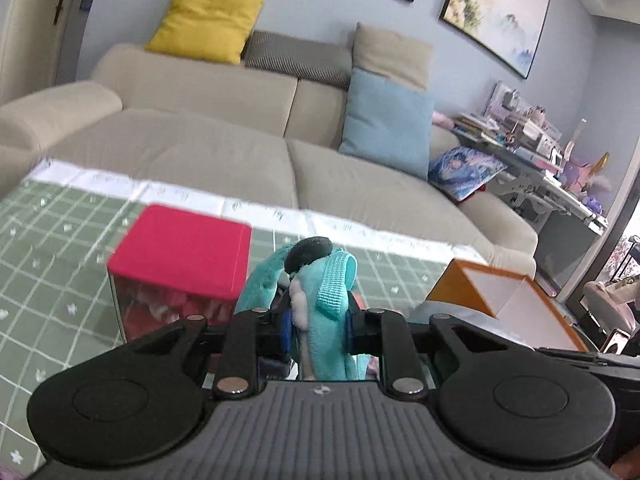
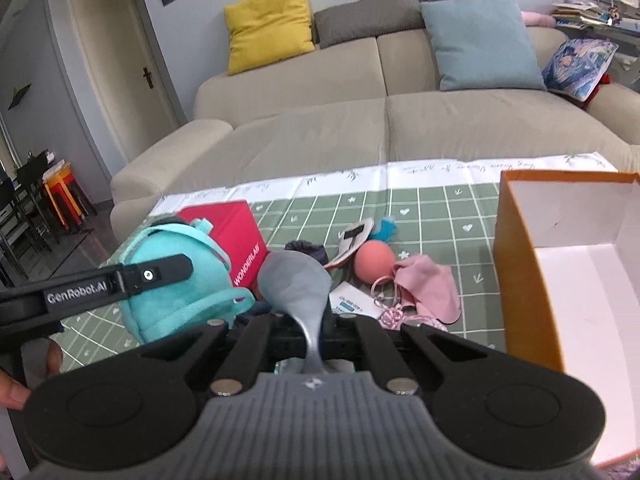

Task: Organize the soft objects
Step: 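Carry the teal plush and silver cloth over the orange box with both tools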

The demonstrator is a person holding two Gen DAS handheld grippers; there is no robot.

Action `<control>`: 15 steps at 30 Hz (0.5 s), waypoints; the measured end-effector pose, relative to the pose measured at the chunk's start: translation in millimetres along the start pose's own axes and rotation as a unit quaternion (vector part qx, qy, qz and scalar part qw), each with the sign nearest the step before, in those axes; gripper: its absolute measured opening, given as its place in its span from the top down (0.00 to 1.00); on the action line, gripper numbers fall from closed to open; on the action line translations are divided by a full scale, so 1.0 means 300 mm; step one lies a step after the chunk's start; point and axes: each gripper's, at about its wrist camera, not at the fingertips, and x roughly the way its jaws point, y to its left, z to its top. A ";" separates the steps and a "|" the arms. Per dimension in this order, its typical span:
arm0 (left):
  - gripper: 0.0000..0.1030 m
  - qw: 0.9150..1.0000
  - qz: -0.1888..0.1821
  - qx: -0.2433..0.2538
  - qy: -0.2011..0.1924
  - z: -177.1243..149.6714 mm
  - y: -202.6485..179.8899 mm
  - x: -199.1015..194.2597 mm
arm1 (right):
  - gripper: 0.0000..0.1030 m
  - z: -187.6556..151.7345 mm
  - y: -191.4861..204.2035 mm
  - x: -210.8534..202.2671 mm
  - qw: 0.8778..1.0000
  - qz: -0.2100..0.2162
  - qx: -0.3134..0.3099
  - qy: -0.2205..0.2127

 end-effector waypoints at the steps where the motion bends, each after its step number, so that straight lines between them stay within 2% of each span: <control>1: 0.76 1.000 -0.001 0.002 -0.005 0.010 -0.009 -0.013 | 1.00 0.002 0.002 -0.016 1.000 0.000 0.001 -0.004; 6: 0.76 1.000 -0.013 0.011 -0.013 0.052 -0.050 -0.075 | 1.00 0.023 0.018 -0.112 1.000 -0.005 0.003 -0.019; 15: 0.76 0.998 -0.051 0.028 0.013 0.063 -0.169 -0.163 | 1.00 0.028 0.019 -0.285 0.999 -0.030 0.010 -0.024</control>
